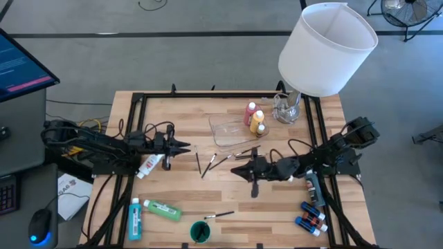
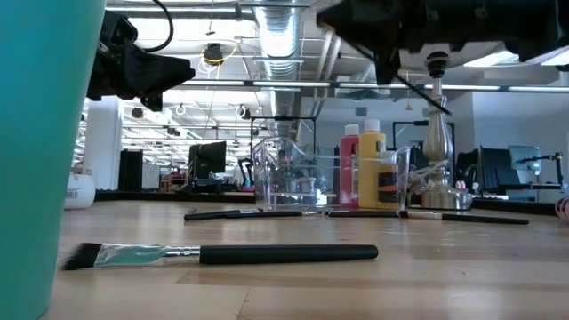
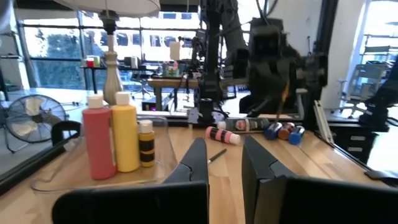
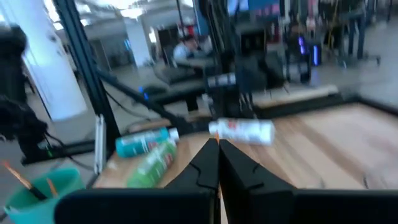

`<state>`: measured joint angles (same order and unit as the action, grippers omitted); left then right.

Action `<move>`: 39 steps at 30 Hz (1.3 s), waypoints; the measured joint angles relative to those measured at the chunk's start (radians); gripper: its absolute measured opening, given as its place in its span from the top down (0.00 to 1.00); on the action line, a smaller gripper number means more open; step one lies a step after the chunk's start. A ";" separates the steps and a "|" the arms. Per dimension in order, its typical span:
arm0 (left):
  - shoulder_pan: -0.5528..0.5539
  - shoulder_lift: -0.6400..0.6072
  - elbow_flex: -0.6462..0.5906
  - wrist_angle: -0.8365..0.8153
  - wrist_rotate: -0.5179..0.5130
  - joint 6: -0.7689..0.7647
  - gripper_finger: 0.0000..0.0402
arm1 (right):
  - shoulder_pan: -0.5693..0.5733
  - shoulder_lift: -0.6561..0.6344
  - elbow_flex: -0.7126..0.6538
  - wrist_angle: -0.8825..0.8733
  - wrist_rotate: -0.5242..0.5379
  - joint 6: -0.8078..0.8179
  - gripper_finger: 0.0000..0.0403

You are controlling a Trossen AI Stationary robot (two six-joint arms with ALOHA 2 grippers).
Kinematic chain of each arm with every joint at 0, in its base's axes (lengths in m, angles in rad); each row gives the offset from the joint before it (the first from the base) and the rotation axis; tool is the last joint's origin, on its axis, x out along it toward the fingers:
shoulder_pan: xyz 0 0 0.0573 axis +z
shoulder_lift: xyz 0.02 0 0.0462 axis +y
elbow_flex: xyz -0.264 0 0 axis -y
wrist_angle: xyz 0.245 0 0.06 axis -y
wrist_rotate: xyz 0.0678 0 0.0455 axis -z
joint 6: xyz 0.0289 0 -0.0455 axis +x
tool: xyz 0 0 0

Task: Pick & Place Paint Supplies
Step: Put the gold paintbrush into the green cup

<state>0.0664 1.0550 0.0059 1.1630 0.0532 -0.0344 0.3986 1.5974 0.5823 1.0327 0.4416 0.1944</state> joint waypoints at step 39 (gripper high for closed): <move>-0.621 0.000 0.000 -0.018 -0.309 -0.079 1.00 | 0.245 0.732 0.991 0.364 -0.077 -0.395 1.00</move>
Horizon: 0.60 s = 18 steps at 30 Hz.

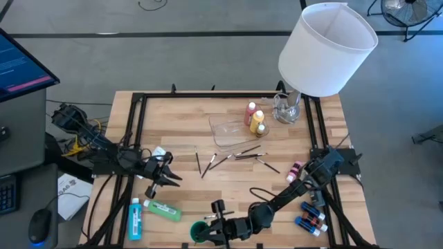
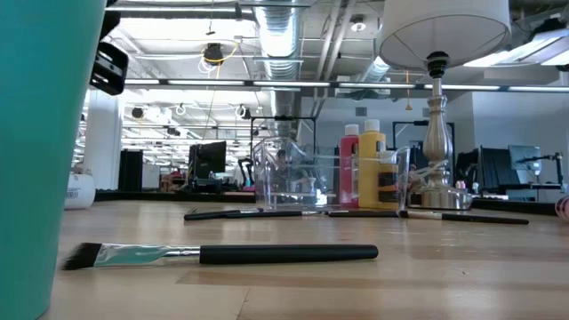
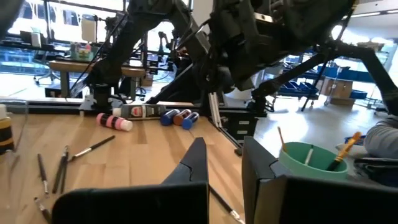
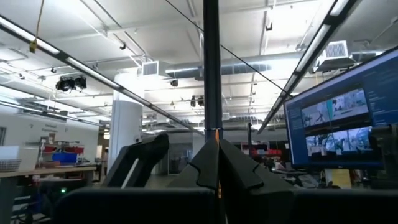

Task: Pick & Place Paint Supplies
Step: Put the gold paintbrush into the green cup

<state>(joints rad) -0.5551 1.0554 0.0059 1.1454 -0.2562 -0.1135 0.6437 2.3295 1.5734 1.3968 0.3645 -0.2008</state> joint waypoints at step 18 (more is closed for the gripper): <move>-0.050 0.000 0.000 -0.002 -0.095 0.011 1.00 | -0.052 0.002 -0.001 -0.083 -0.080 0.117 1.00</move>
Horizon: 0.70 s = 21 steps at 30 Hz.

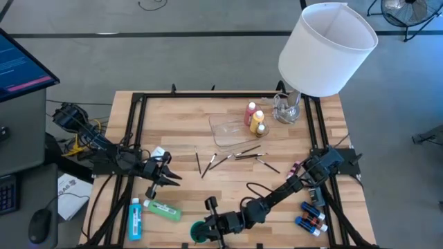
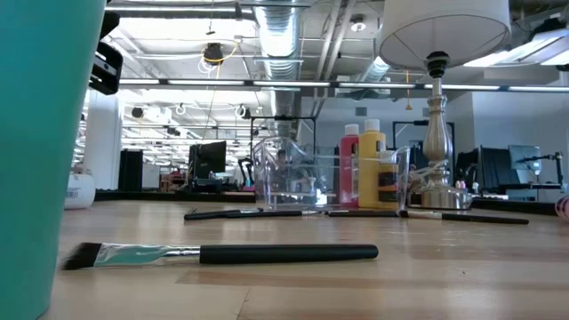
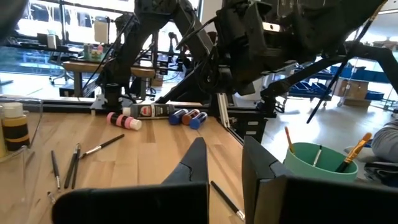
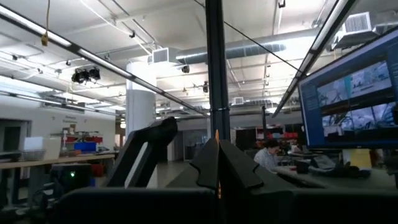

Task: Pick & Place Paint Supplies
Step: Put the gold paintbrush into the green cup

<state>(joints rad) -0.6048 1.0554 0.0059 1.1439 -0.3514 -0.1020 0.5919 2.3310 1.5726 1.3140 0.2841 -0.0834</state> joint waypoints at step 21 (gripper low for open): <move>0.000 0.008 0.000 -0.003 -0.023 0.015 1.00 | -0.035 0.097 0.064 -0.024 -0.025 0.081 1.00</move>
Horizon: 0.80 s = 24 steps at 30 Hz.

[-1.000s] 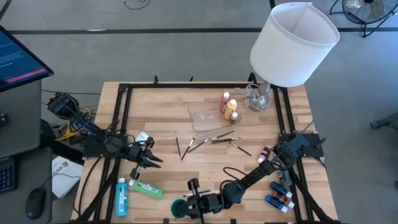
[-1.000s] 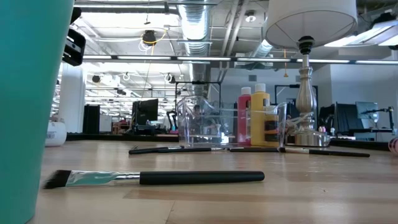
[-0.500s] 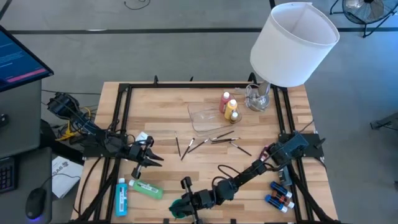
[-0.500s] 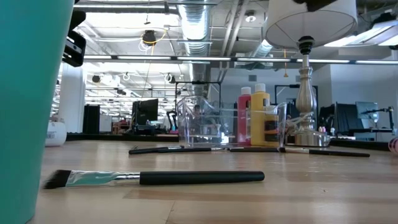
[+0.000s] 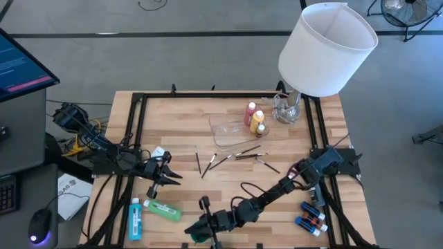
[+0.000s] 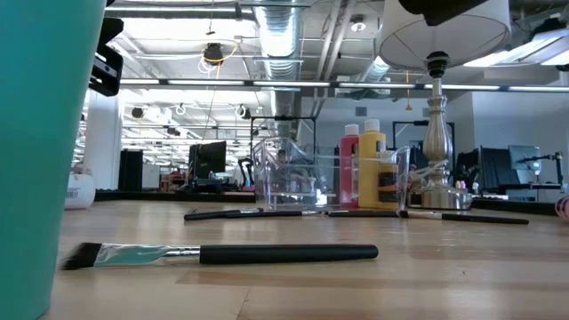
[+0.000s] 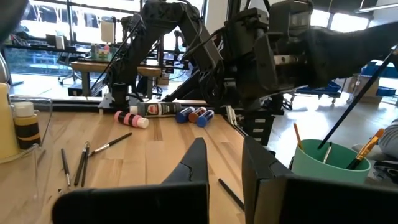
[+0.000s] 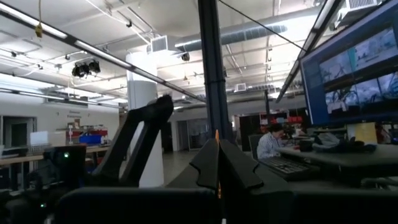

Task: Pick & Place Paint Supplies
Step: Put the gold paintbrush into the green cup

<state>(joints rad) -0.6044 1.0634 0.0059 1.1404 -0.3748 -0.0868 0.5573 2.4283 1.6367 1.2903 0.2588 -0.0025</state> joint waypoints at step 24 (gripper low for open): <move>0.001 0.000 0.000 -0.003 0.002 0.004 1.00 | -0.011 0.015 0.000 -0.082 0.003 0.005 0.96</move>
<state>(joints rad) -0.6037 1.0634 0.0059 1.1378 -0.3727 -0.0830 0.5464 2.4432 1.6363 1.2088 0.2616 0.0021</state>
